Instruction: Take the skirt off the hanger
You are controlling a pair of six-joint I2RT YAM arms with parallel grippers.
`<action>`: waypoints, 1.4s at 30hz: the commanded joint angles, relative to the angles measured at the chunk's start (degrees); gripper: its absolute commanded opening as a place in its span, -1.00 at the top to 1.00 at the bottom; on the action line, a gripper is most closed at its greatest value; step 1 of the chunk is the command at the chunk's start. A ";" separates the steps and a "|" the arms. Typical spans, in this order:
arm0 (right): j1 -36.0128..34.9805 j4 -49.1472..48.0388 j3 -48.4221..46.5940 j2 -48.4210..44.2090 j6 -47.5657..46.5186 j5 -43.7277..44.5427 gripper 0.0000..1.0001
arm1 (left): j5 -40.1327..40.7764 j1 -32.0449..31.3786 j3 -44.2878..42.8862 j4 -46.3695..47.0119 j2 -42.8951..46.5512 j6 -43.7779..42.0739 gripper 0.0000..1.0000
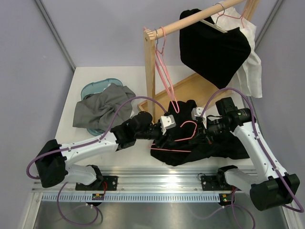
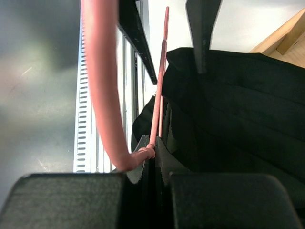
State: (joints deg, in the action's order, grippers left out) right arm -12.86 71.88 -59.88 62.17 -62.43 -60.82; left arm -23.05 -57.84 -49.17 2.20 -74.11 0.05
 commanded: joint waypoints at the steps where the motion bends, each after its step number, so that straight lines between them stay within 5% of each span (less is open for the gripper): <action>1: -0.59 0.55 -2.44 0.41 -0.76 -2.90 1.00 | -3.40 -0.34 -1.72 1.23 -0.07 -0.32 0.06; 3: -0.59 0.55 -2.88 0.84 -0.58 -3.17 1.00 | -4.37 -0.34 -1.37 0.97 0.01 -0.32 0.33; 7: -0.67 0.72 -3.40 1.46 -0.67 -3.25 1.00 | -4.81 -0.34 -0.49 0.97 0.54 1.44 0.56; 8: -0.59 0.81 -3.58 1.63 -0.67 -3.26 1.00 | -4.64 -0.43 -0.32 0.88 0.80 1.35 0.81; 10: -0.67 0.98 -3.84 1.90 -0.85 -3.34 0.94 | -4.46 -0.34 -0.23 0.70 1.33 1.00 1.00; 13: -0.59 1.07 -3.76 2.08 -0.76 -3.08 0.76 | -3.76 -0.34 -0.05 -0.79 2.47 0.39 1.00; 17: -0.67 0.72 -2.88 2.08 -0.32 -1.15 0.27 | -1.30 0.01 1.26 -3.86 5.72 -1.37 1.00; 21: -0.58 0.63 -1.47 1.81 -0.32 1.66 0.10 | -0.68 1.59 3.72 -5.88 10.73 -1.81 1.00; 35: 1.17 -2.44 4.77 3.39 -1.99 12.65 0.02 | 5.02 9.68 3.73 -28.97 33.31 -7.35 1.00; 42: 8.90 1.93 1.00 5.50 -5.24 8.88 -0.04 | 9.69 10.21 0.22 -37.96 39.12 -10.51 1.00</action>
State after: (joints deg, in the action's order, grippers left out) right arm -6.81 70.98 -55.46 66.72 -64.66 -50.19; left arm -17.04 -48.01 -45.06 -31.64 -36.53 -7.94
